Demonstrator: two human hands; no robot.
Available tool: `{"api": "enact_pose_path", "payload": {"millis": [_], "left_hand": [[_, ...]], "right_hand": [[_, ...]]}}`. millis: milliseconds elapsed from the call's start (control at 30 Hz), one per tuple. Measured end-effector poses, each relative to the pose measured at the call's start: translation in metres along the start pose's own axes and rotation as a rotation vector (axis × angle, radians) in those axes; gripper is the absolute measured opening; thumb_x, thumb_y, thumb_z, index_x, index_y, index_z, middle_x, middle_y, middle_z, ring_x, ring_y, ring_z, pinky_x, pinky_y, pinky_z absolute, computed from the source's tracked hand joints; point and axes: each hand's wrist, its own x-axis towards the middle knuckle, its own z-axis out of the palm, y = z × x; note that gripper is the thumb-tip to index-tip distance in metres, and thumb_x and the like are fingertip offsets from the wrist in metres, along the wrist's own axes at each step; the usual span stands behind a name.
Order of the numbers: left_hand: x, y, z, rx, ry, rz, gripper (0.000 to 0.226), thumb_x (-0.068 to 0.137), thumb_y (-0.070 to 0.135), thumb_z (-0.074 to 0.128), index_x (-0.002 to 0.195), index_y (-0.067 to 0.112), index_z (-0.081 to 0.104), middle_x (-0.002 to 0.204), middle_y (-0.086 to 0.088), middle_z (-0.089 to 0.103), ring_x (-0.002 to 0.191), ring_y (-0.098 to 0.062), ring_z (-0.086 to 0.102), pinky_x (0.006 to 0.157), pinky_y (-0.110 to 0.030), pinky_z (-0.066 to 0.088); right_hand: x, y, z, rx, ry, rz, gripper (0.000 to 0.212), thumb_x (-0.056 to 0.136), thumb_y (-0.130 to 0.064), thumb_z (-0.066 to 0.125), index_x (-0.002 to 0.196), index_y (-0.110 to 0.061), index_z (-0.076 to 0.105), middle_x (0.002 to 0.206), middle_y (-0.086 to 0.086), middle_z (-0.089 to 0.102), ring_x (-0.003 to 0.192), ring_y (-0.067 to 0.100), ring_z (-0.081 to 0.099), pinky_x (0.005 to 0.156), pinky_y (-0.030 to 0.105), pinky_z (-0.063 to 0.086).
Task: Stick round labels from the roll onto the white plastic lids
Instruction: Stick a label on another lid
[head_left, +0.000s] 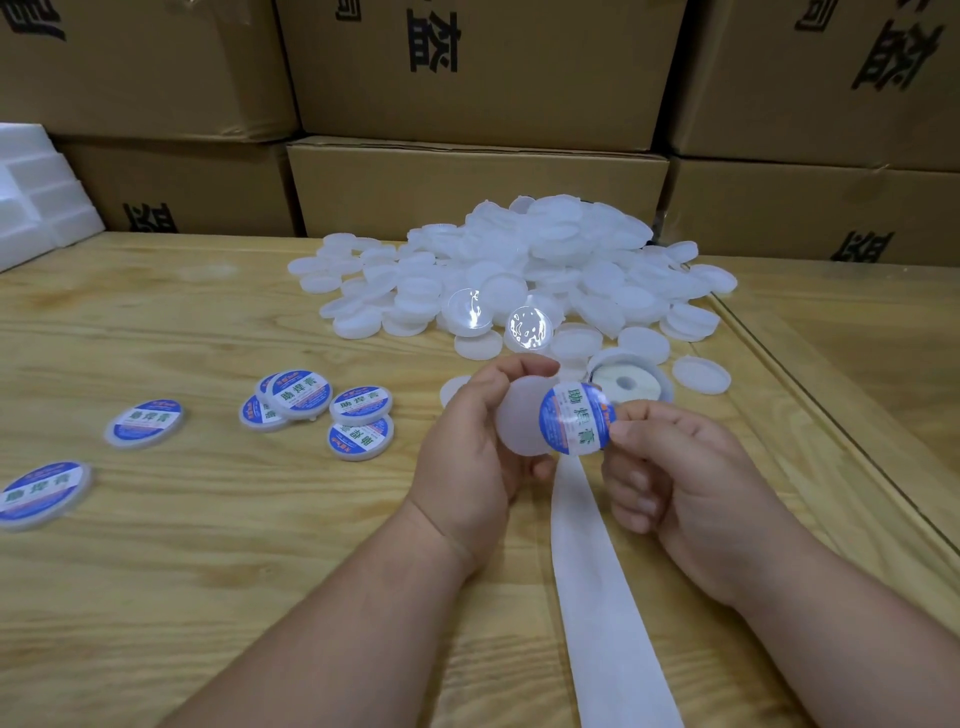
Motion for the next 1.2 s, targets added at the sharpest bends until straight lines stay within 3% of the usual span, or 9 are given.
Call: {"api": "enact_pose_path", "payload": {"millis": [100, 267, 433, 633, 1033, 1200], "left_hand": [[-0.0008, -0.0002, 0.0009, 0.038, -0.047, -0.006, 0.028, 0.093, 0.027, 0.034, 0.102, 0.013, 0.057, 0.106, -0.023, 0.074, 0.086, -0.031, 0.063, 0.057, -0.033, 0.031], [0.0017, -0.0019, -0.0009, 0.045, -0.092, 0.007, 0.037, 0.073, 0.023, 0.039, 0.103, 0.01, 0.054, 0.104, -0.022, 0.075, 0.079, -0.028, 0.066, 0.055, -0.032, 0.031], [0.0026, -0.0033, -0.0007, 0.099, -0.092, 0.01, 0.035, 0.07, 0.02, 0.043, 0.102, 0.012, 0.056, 0.103, -0.02, 0.076, 0.073, -0.022, 0.068, 0.056, -0.031, 0.033], [0.0039, -0.0063, -0.0046, 0.14, -0.108, 0.027, 0.033, 0.075, 0.02, 0.041, 0.103, 0.015, 0.057, 0.106, -0.018, 0.076, 0.078, -0.021, 0.068, 0.056, -0.031, 0.037], [0.005, -0.0081, -0.0044, 0.131, -0.099, 0.052, 0.032, 0.074, 0.01, 0.043, 0.1, 0.013, 0.06, 0.101, -0.017, 0.077, 0.084, -0.023, 0.074, 0.057, -0.022, 0.052], [0.0055, -0.0092, -0.0042, 0.181, -0.047, 0.052, 0.042, 0.066, 0.005, 0.039, 0.102, 0.015, 0.059, 0.102, -0.013, 0.077, 0.075, -0.019, 0.069, 0.053, -0.027, 0.039]], "right_hand": [[0.0009, 0.002, 0.0015, -0.064, -0.005, 0.017, 0.012, 0.078, -0.021, 0.065, 0.067, -0.019, 0.068, 0.052, 0.001, 0.036, 0.042, 0.013, 0.028, 0.039, 0.024, 0.031], [0.0016, 0.0038, 0.0037, -0.127, 0.013, 0.012, 0.013, 0.079, -0.027, 0.069, 0.066, -0.023, 0.072, 0.052, -0.002, 0.036, 0.044, 0.014, 0.028, 0.041, 0.025, 0.031], [0.0011, 0.0049, 0.0038, -0.147, 0.018, 0.004, 0.014, 0.078, -0.03, 0.07, 0.066, -0.023, 0.072, 0.051, -0.004, 0.037, 0.043, 0.013, 0.029, 0.04, 0.025, 0.031], [0.0023, 0.0062, 0.0028, -0.159, 0.013, -0.003, 0.018, 0.068, -0.041, 0.074, 0.072, -0.022, 0.075, 0.05, -0.005, 0.036, 0.042, 0.012, 0.03, 0.04, 0.025, 0.031], [0.001, 0.0049, 0.0055, -0.178, 0.027, 0.002, 0.013, 0.077, -0.032, 0.07, 0.073, -0.021, 0.076, 0.051, -0.003, 0.038, 0.042, 0.013, 0.03, 0.04, 0.026, 0.031], [0.0008, 0.0033, 0.0059, -0.171, 0.026, 0.009, 0.015, 0.078, -0.03, 0.067, 0.08, -0.023, 0.08, 0.048, -0.004, 0.035, 0.042, 0.013, 0.029, 0.04, 0.026, 0.032]]}}
